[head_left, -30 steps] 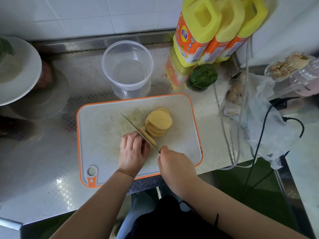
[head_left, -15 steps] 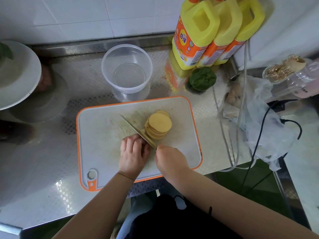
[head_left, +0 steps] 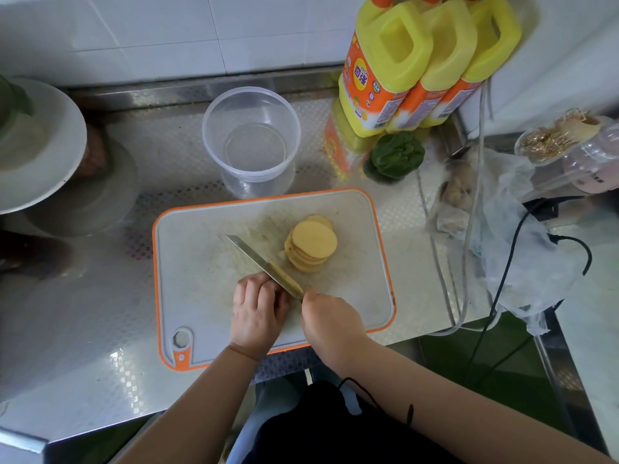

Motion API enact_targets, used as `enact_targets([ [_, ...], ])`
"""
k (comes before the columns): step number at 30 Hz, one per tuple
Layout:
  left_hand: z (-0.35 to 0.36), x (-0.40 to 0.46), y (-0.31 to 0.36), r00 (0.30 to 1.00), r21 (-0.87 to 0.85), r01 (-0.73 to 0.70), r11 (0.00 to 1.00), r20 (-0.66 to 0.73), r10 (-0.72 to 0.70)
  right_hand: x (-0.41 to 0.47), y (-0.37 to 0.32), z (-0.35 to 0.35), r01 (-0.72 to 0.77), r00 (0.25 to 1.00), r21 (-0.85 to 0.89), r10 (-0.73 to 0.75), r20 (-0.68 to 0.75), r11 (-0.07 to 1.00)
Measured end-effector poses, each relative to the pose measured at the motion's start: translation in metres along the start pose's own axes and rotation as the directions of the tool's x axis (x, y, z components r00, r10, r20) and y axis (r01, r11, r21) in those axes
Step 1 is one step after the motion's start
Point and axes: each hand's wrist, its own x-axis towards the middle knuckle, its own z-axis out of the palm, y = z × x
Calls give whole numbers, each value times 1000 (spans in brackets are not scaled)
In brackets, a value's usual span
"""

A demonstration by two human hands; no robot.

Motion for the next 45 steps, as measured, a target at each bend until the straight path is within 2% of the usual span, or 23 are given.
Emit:
enact_targets([
  [13, -3, -2, -3, 999, 4, -14, 1000, 30, 14, 21, 13, 19, -46, 999, 86, 44, 25, 995],
  [18, -2, -4, -6, 997, 109, -49, 993, 61, 42, 20, 15, 12, -8, 998, 83, 3, 64, 997],
  [23, -1, -5, -5, 997, 104, -35, 994, 75, 27, 16, 33, -14, 6, 981, 299, -64, 183, 954],
  [25, 0, -5, -5, 996, 103, -35, 994, 80, 27, 20, 43, -20, 20, 992, 348, -62, 110, 937],
  [27, 0, -5, -5, 997, 112, -29, 993, 74, 21, 27, 44, -21, 89, 995, 306, -95, 5, 948],
  [31, 0, -5, -4, 998, 104, -23, 994, 65, 16, 34, 33, -19, 132, 990, 234, -117, -79, 963],
  [35, -1, -3, -4, 997, 104, -34, 994, 66, 27, 33, 31, -22, 119, 977, 196, -80, -197, 973],
  [38, 0, -4, -4, 998, 109, -30, 994, 63, 23, 30, 33, -35, 60, 957, 300, 31, -290, 952],
  [41, 0, -5, -3, 998, 116, -17, 993, 59, 10, 40, 42, -54, -90, 947, 479, 224, -231, 873],
  [45, -1, -4, -2, 998, 119, -21, 993, 64, 13, 64, 54, -58, -216, 952, 472, 292, -94, 855],
])
